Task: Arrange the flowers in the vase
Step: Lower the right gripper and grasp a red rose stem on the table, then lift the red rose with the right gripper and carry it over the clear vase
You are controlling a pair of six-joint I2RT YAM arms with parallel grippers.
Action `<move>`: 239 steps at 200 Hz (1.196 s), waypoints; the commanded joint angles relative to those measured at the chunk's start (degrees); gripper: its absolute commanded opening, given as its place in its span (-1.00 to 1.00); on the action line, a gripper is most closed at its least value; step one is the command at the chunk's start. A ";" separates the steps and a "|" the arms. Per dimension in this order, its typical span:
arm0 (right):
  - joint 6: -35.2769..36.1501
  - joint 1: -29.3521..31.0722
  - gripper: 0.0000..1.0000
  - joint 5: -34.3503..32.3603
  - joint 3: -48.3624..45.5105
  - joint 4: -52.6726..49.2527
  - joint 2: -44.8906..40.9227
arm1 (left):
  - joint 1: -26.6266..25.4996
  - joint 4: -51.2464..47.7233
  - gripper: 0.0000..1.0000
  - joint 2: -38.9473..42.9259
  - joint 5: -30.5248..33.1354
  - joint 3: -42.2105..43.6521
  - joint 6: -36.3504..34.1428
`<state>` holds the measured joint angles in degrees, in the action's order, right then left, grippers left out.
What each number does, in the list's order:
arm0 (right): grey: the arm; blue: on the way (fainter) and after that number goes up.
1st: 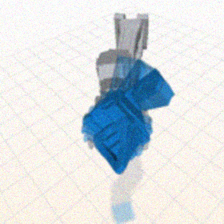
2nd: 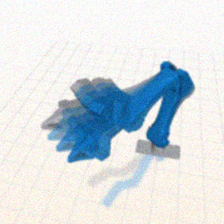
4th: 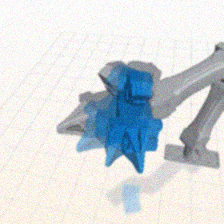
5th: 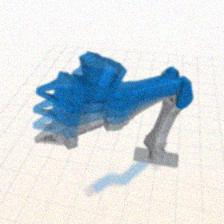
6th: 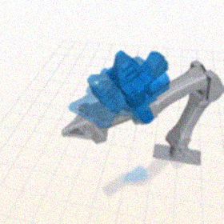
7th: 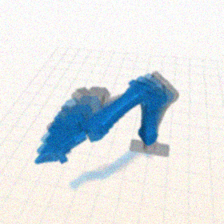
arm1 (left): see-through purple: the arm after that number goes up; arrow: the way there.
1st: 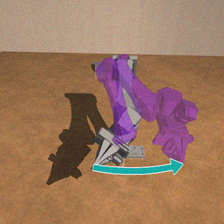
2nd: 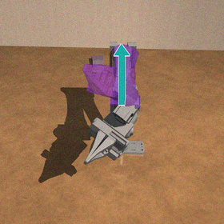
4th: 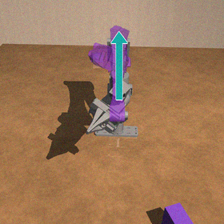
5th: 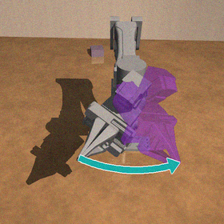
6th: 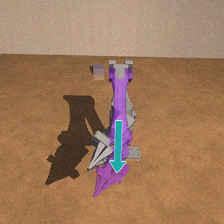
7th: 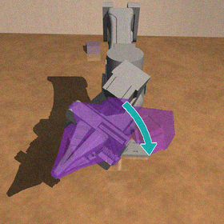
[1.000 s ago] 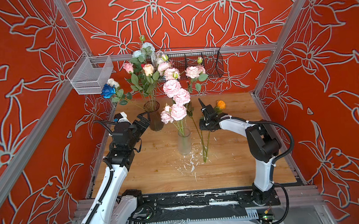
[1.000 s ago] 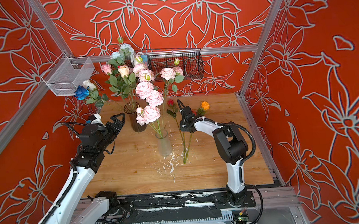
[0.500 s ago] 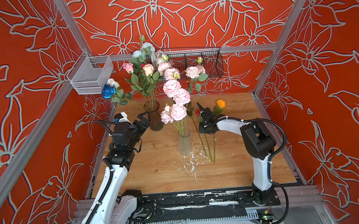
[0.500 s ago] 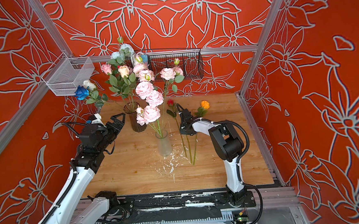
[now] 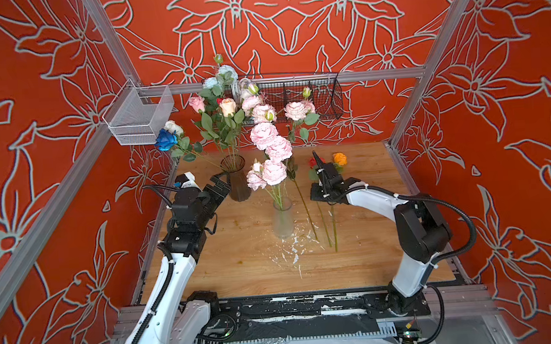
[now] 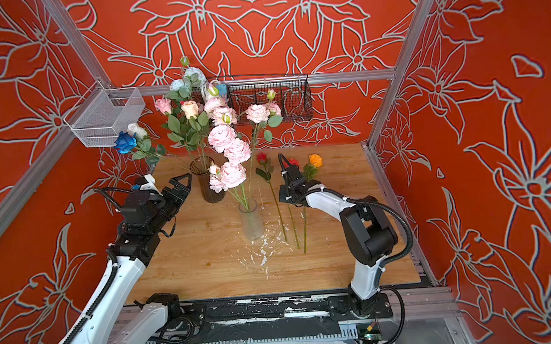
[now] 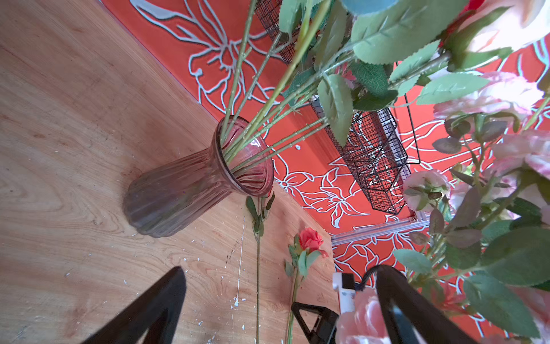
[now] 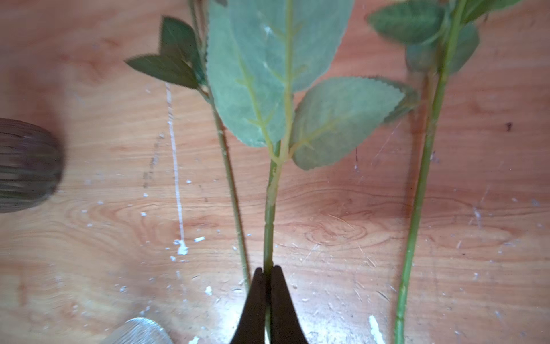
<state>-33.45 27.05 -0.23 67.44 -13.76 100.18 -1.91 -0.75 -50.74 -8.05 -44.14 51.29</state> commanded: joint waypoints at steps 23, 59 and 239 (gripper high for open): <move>-2.31 0.02 -1.00 4.69 -11.04 13.10 -13.71 | 0.25 2.22 0.99 1.42 -1.51 -0.90 1.13; -1.68 2.26 -1.00 5.46 -24.42 33.08 -29.29 | 0.24 3.20 0.99 1.45 -2.80 -0.62 1.86; 7.39 15.54 -1.00 1.64 -6.89 62.22 -24.34 | 0.25 4.45 0.99 1.09 -3.90 -0.24 2.33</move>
<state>-26.11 41.85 2.28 58.59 45.32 72.31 -1.91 1.89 -50.00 -11.53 -44.14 53.01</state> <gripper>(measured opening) 0.061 0.995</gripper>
